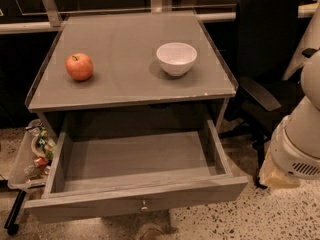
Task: Close top drawer
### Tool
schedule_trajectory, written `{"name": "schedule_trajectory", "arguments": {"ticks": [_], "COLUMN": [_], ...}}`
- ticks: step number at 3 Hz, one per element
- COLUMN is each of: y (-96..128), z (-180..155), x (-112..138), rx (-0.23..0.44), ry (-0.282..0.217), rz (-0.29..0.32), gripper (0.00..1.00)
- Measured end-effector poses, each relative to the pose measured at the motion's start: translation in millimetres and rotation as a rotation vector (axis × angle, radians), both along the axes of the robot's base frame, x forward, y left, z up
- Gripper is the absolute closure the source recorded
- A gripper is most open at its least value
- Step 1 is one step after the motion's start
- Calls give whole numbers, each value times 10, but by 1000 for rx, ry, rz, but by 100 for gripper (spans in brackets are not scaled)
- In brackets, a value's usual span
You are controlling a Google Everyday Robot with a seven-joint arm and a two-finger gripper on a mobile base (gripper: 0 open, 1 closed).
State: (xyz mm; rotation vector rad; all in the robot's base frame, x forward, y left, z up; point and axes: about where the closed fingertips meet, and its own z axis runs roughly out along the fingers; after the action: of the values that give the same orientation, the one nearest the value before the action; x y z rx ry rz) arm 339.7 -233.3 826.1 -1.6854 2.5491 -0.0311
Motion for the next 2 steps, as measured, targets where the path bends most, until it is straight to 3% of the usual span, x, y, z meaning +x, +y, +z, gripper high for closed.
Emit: {"name": "schedule_trajectory", "arguments": {"ticks": [1,2], "y": [24,166], "z": [-60,-480], "x": [-25,-107], "rx": [8,39], "ry": [12,70], "rz": [4,-9], "gripper": [100,100]}}
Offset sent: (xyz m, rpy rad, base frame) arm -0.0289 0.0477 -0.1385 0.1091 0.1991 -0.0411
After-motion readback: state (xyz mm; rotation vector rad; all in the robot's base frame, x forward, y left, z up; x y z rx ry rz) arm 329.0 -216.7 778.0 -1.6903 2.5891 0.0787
